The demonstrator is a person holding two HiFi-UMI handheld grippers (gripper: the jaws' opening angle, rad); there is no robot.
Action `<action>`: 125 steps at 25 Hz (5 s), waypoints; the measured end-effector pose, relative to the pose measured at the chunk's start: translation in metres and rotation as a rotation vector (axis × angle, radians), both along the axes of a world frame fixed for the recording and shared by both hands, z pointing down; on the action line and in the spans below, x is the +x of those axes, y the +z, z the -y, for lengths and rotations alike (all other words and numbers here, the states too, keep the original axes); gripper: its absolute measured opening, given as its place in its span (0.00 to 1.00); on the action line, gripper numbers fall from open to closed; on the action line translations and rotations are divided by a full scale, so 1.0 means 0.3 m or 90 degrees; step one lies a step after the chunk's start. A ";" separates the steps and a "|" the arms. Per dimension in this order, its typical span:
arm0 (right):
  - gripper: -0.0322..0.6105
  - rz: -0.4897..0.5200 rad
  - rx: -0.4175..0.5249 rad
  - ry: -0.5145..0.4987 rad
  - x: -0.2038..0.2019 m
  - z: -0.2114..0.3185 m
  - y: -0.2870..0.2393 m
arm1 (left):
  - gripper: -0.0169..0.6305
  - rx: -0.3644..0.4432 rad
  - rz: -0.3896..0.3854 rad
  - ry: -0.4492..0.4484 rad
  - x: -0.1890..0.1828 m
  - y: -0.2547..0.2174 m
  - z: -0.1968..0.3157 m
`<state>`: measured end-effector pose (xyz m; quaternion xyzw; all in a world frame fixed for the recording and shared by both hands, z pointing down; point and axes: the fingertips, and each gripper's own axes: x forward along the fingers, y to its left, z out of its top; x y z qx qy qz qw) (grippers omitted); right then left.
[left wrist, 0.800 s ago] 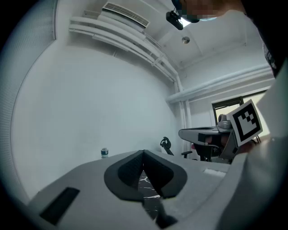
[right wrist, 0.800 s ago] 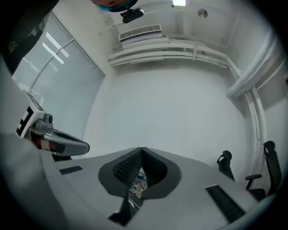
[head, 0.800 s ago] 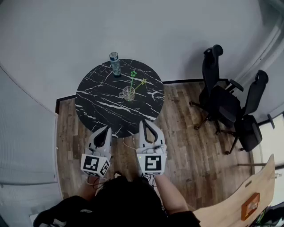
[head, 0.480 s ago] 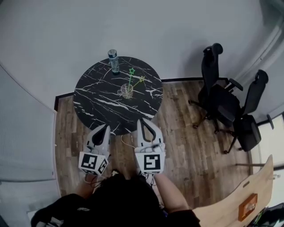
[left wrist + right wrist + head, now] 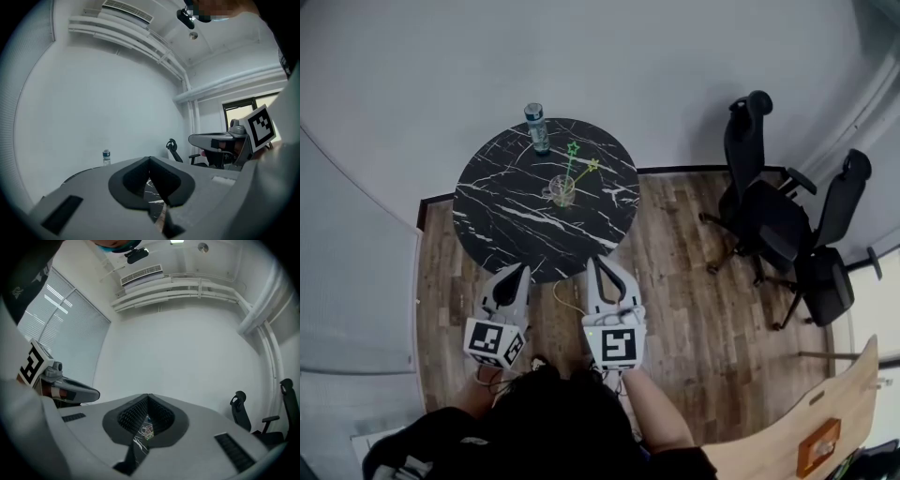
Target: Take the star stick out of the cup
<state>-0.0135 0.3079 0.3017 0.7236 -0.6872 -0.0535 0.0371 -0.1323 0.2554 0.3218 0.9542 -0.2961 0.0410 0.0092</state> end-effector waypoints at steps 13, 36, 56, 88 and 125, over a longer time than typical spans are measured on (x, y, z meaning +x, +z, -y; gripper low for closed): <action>0.04 0.053 -0.021 -0.022 0.141 -0.060 0.102 | 0.02 -0.010 0.055 -0.012 0.112 0.084 -0.060; 0.04 0.039 -0.131 -0.029 0.167 0.472 0.235 | 0.02 -0.120 0.038 0.046 0.169 0.249 0.508; 0.04 0.120 -0.178 0.000 0.210 0.752 0.408 | 0.02 -0.159 0.086 0.076 0.213 0.384 0.764; 0.05 0.266 -0.270 -0.051 0.394 1.058 0.867 | 0.02 -0.247 0.212 -0.019 0.409 0.752 0.975; 0.21 0.463 -0.240 -0.062 0.461 1.252 0.976 | 0.02 -0.266 0.233 -0.102 0.380 0.785 1.020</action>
